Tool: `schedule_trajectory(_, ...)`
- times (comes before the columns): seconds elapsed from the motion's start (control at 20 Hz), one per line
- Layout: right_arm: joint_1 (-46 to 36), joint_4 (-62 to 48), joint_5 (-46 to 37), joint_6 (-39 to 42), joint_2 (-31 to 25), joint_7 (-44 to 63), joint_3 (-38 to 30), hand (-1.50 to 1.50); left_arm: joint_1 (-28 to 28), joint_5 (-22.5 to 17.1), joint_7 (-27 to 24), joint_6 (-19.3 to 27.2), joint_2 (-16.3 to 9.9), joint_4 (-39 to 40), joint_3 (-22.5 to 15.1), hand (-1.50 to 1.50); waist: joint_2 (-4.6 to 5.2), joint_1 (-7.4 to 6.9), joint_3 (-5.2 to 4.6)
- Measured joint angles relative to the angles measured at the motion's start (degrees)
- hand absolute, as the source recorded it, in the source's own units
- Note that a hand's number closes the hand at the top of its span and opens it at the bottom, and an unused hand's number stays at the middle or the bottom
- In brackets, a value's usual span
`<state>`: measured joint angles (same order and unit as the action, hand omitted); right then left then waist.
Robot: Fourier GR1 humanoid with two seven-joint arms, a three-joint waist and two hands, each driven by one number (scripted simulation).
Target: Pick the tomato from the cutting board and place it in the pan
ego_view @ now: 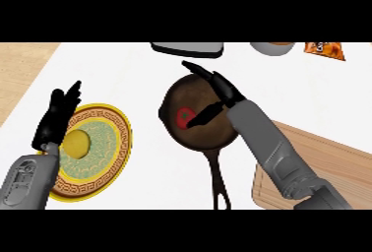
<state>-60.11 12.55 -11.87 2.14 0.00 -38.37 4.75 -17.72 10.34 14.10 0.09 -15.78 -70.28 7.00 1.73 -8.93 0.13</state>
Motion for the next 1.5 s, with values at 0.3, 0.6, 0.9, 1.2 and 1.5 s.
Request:
schedule_trajectory(0.3,-3.7,-2.3,3.7,0.2,-1.9,2.8,-3.5,-1.5,3.4,-0.9,0.0,0.0,-1.2,-1.8,1.8,0.0,-0.33,3.1,-0.05)
schedule_trajectory(0.6,-5.7,-4.1,6.2,6.5,-9.7,2.3,-6.9,-1.5,4.7,-1.2,-0.1,0.3,-1.5,-2.9,2.6,0.0,-0.03,4.29,-0.03)
schedule_trajectory(0.9,-5.4,-5.5,6.5,16.1,-19.0,-0.1,-7.9,-1.5,4.5,-1.2,-0.4,0.2,-1.6,-3.0,2.8,0.0,0.38,4.36,0.02)
schedule_trajectory(1.2,-4.6,-6.2,5.4,22.2,-26.2,-1.5,-7.4,-1.5,4.4,-1.3,-0.2,-0.1,-1.1,-3.6,2.3,0.0,0.85,3.61,0.12)
schedule_trajectory(1.5,-4.0,-5.6,4.6,25.1,-31.8,-1.2,-6.9,-1.5,4.4,-1.2,0.0,0.0,-1.0,-4.4,2.2,0.0,0.98,3.28,0.2)
